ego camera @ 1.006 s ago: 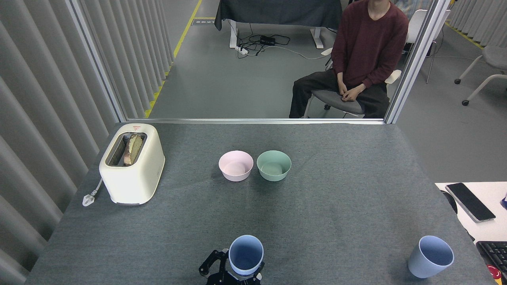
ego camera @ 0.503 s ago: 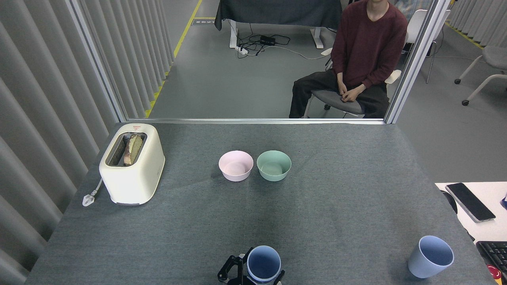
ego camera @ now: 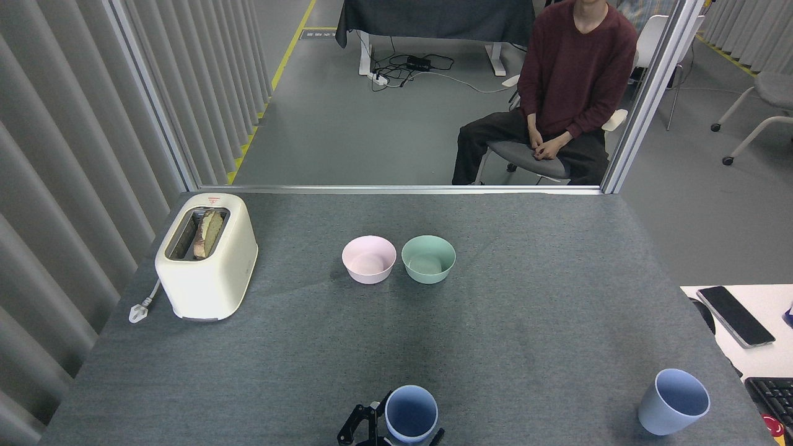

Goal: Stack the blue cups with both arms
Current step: 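Carry the blue cup toward the table's near center and lower it, then open the left gripper and withdraw it from the placed cup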

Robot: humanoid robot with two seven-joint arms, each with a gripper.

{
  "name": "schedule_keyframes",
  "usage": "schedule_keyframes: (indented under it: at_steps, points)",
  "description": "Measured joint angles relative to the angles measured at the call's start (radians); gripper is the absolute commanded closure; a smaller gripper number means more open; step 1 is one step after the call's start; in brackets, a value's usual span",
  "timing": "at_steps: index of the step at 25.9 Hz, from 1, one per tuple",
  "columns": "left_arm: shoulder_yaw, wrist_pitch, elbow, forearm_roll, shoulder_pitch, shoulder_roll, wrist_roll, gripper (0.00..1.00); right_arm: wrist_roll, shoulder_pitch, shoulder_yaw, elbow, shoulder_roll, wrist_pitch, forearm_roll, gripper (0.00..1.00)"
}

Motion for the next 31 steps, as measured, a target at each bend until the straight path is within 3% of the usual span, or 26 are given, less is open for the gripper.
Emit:
schedule_keyframes:
  at_steps: [15,19,23,26,31]
  points:
    - [0.08,-0.022,-0.025,0.01,0.098,0.091,0.082,0.0,-0.001,-0.004,0.001,0.0,0.0,0.0,0.0,0.0]
    - [0.216,-0.049,-0.085,0.031,0.197,0.151,0.099,0.0,0.0,-0.003,0.001,0.0,0.001,0.0,0.0,0.0]
    - [0.451,-0.073,-0.116,0.171,0.248,0.193,0.047,0.01,0.001,-0.003,0.001,0.0,0.001,0.0,0.0,0.0]
    - [0.574,-0.062,-0.101,0.287,0.229,0.22,-0.029,0.01,0.002,-0.006,0.001,0.008,0.001,0.001,0.0,0.0]
    - [0.636,-0.013,-0.084,0.361,0.173,0.234,-0.093,0.01,0.008,-0.053,-0.002,0.08,-0.004,0.087,0.03,0.0]
